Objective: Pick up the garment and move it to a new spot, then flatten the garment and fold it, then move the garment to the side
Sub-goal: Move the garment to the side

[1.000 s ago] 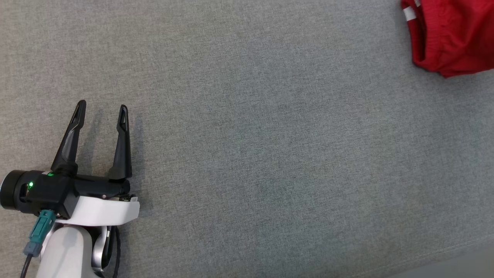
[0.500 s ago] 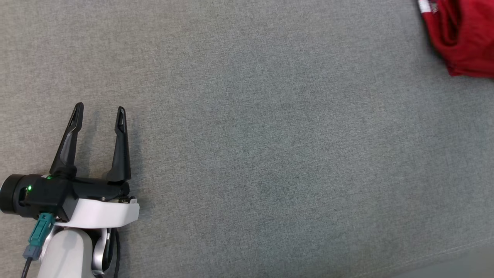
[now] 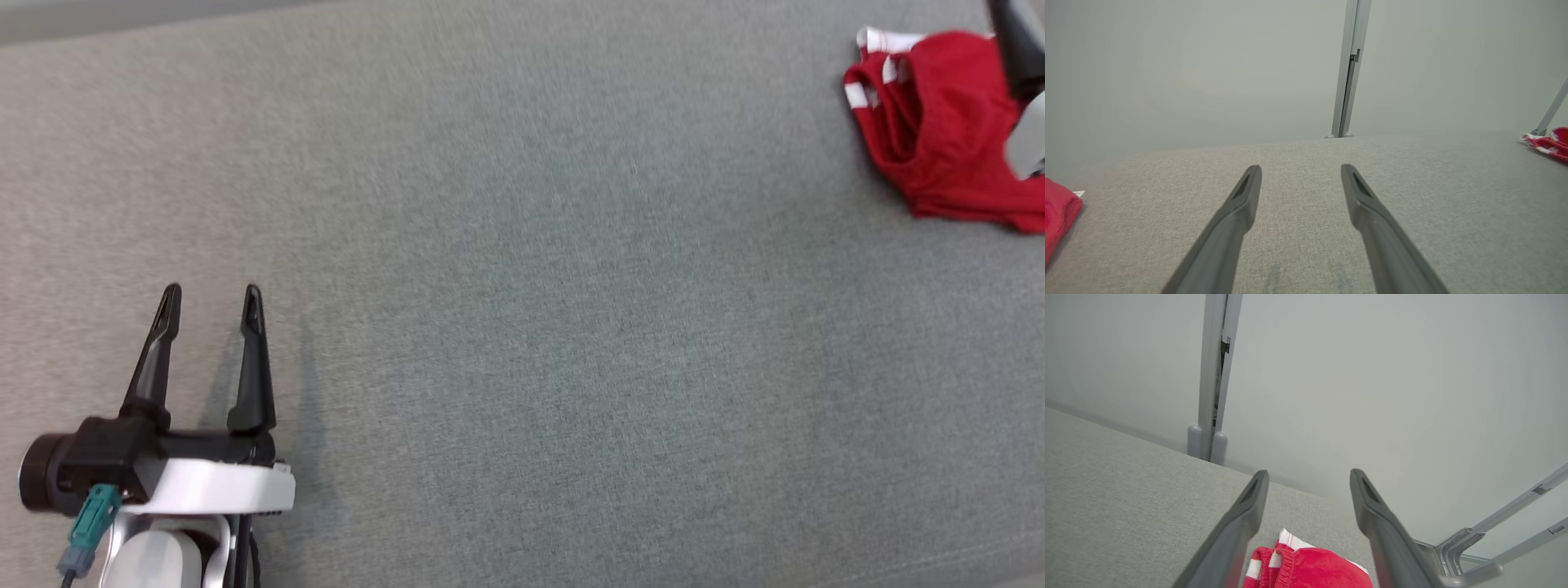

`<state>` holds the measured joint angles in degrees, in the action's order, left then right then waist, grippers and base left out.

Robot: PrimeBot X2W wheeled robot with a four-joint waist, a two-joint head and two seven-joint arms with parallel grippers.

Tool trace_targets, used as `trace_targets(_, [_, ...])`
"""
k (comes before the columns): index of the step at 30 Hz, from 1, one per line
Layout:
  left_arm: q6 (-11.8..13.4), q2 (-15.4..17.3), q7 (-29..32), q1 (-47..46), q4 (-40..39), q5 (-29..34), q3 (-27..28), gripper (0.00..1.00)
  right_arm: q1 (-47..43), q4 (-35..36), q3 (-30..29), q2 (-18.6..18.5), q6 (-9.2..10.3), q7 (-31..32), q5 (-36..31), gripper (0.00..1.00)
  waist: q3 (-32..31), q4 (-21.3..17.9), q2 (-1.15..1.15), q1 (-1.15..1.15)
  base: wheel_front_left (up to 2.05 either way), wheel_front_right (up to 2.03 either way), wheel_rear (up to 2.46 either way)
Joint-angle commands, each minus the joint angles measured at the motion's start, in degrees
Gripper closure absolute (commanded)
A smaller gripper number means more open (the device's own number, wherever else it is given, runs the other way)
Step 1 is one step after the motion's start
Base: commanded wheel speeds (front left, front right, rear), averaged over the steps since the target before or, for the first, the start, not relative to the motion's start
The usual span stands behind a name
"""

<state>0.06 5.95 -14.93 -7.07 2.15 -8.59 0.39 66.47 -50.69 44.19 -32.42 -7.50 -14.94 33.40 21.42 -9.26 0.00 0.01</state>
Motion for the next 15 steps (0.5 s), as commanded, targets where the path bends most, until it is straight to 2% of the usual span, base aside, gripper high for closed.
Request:
trace_targets(1, [0.24, 0.02, -0.31, 0.76, 0.03, -0.19, 0.44, 0.0, -1.83, 1.02, -0.87, 0.22, 0.01, -0.31, -0.54, 0.0, -3.23, 1.37, 0.0, -0.01, 0.0, 0.0, 0.0])
trace_targets(11, [-1.06, -1.02, -0.31, 4.31, 2.95, -1.5, 1.29, 0.0, -24.45, 16.0, -18.75, 3.36, 0.01, -0.33, -6.88, 0.0, -11.63, 6.29, 0.0, -0.01, 0.0, 0.0, 0.0])
trace_targets(15, [-1.6, -1.4, -0.31, 4.78, 3.96, -1.45, 1.41, 0.0, -34.74, 21.25, -25.36, 6.04, 0.01, -0.33, -9.1, 0.0, -14.05, 8.49, 0.0, -0.01, 0.0, 0.0, 0.0])
